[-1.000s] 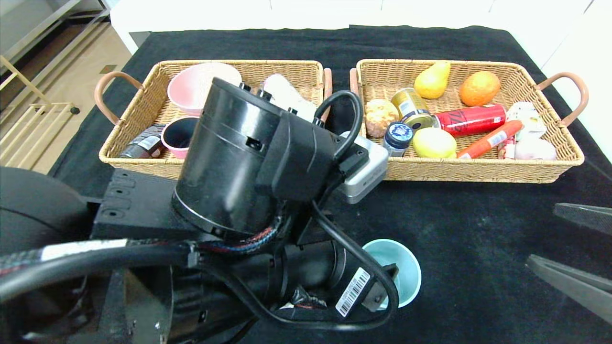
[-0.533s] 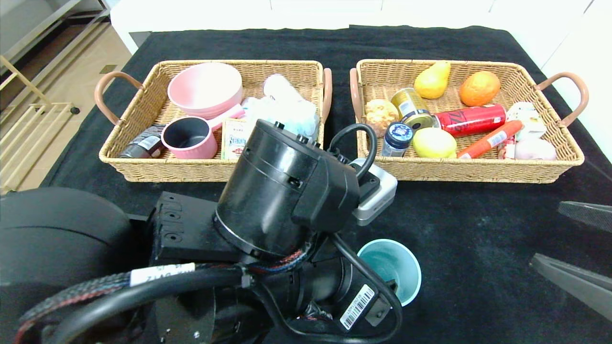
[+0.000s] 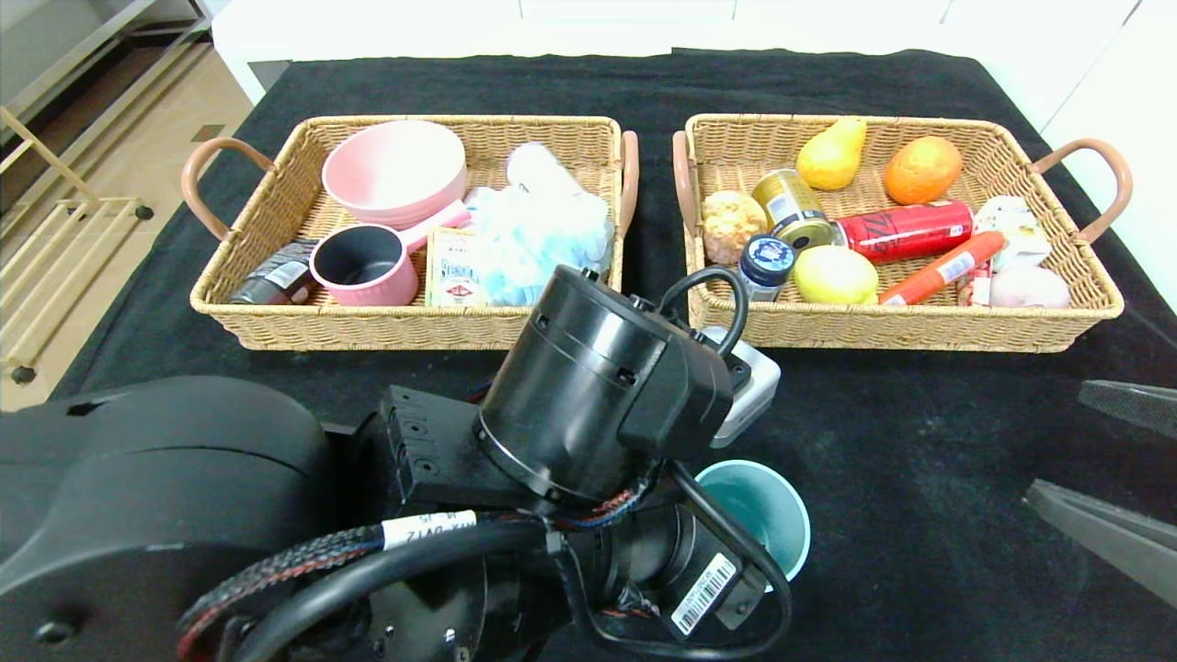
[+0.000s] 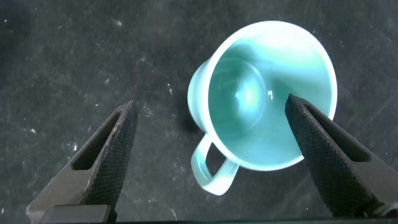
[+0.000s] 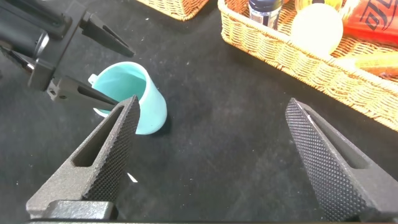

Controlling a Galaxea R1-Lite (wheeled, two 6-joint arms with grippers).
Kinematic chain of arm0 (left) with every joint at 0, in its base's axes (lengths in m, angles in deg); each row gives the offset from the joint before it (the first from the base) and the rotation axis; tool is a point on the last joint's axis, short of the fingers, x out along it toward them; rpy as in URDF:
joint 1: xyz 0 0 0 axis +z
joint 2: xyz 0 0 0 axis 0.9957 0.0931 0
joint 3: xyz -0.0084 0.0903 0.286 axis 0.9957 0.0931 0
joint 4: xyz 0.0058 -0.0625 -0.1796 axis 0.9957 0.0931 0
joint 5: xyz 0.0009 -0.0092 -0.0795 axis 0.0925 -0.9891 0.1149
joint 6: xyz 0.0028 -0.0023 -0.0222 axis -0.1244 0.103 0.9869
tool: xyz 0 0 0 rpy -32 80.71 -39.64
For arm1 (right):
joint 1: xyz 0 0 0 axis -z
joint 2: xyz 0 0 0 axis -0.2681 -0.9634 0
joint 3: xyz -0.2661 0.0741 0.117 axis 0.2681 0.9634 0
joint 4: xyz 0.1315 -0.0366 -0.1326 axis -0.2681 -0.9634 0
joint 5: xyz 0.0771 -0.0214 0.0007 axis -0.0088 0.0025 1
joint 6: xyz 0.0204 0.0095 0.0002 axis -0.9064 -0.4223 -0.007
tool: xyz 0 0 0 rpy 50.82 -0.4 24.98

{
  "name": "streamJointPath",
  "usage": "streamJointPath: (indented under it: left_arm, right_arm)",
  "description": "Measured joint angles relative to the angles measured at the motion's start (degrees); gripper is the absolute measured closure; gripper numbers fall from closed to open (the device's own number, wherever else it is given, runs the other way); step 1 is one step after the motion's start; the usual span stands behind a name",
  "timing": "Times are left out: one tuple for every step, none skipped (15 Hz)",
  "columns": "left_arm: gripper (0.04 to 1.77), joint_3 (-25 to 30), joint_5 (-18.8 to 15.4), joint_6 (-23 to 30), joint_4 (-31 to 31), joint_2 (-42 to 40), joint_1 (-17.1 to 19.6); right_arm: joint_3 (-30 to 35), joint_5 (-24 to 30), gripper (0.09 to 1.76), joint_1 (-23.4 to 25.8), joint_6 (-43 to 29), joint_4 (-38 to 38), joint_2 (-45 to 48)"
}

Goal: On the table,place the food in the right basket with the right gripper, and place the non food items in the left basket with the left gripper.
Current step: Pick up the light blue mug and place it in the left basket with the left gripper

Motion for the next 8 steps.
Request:
streamJointPath:
  left_arm:
    - [0.09, -0.1, 0.0, 0.0, 0.0, 0.2, 0.0]
    - [0.09, -0.1, 0.0, 0.0, 0.0, 0.4, 0.1]
    - [0.09, -0.1, 0.0, 0.1, 0.0, 0.5, 0.1]
    - [0.09, -0.1, 0.0, 0.1, 0.0, 0.6, 0.1]
    - [0.15, -0.1, 0.0, 0.1, 0.0, 0.6, 0.2]
    - [0.34, 0.0, -0.1, 0.2, 0.0, 0.7, 0.2]
    - [0.50, 0.1, -0.1, 0.2, -0.1, 0.7, 0.2]
    - [0.65, 0.2, -0.1, 0.3, -0.1, 0.8, 0.2]
  right_arm:
    - [0.0, 0.0, 0.14, 0.2, 0.0, 0.0, 0.0]
    - [-0.1, 0.0, 0.14, 0.4, 0.0, 0.0, 0.0]
    - [-0.1, 0.0, 0.14, 0.5, 0.0, -0.1, 0.0]
    - [-0.1, 0.0, 0.14, 0.5, 0.0, -0.1, -0.1]
    - [-0.1, 0.0, 0.14, 0.5, 0.0, -0.1, -0.1]
    - [0.0, 0.0, 0.14, 0.6, 0.0, -0.1, -0.2]
    - [0.0, 0.0, 0.14, 0.6, 0.0, -0.1, -0.3]
    - [0.0, 0.0, 0.14, 0.6, 0.0, -0.1, -0.4]
